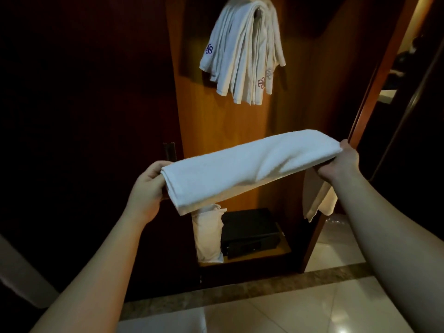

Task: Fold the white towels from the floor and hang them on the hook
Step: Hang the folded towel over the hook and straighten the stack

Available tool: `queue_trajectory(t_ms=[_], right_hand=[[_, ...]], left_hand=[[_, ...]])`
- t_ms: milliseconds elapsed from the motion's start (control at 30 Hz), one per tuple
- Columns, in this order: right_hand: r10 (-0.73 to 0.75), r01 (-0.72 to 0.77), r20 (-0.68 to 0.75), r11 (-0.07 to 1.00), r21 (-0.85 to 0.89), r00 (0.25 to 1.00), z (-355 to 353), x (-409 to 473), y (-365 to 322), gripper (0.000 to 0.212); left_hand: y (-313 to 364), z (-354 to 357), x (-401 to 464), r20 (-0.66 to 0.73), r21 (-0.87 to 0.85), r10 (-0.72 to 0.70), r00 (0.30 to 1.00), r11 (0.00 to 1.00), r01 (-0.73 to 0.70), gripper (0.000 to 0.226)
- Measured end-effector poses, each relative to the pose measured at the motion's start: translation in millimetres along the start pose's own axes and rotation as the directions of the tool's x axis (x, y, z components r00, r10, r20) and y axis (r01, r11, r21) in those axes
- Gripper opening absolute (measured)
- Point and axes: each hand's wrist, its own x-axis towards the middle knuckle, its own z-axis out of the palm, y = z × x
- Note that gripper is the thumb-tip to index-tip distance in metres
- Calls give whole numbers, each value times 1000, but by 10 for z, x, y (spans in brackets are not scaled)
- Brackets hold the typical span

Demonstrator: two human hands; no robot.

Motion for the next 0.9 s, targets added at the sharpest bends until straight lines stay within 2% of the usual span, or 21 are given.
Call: queue_trajectory(t_ms=[67,133,200,333,400,467,600,767,900], right_hand=[[0,-1,-26,1000,-25,1000,-13,-13,25,29],[20,-23,-58,999,-49,998,-34,-7,62,37],[28,-32,-58,998,-60,998,-54,-11,86,45],[8,-8,13,999,-37,1000,-101,-8,124,44],[-4,5,33,1000,-4,999,-113,-15,144,45],[4,-6,45,999,46,999,-111,-42,157,43],[-22,20,16,994,107,1000,-66,-120,131,45],[-11,8,22,985,170,1000,163,-307,167,43],[-11,-8,83,974,228,997,480,-504,258,45]], left_hand=[[-36,-7,-19,-55,-140,-37,998,990,29,42],[-76,-7,-27,-70,-284,-88,994,957,64,46],[-127,0,-50,-91,-340,-123,988,937,85,45],[-229,21,-85,-81,-481,-160,984,871,102,42],[-294,59,-102,-62,-461,-205,977,874,154,36],[-383,85,-129,-56,-355,-292,955,900,255,20],[-699,81,-203,124,-218,-423,898,871,441,35],[-1152,279,-372,46,-197,-519,853,833,517,58],[-1441,593,-534,-41,-152,-616,787,782,604,56]])
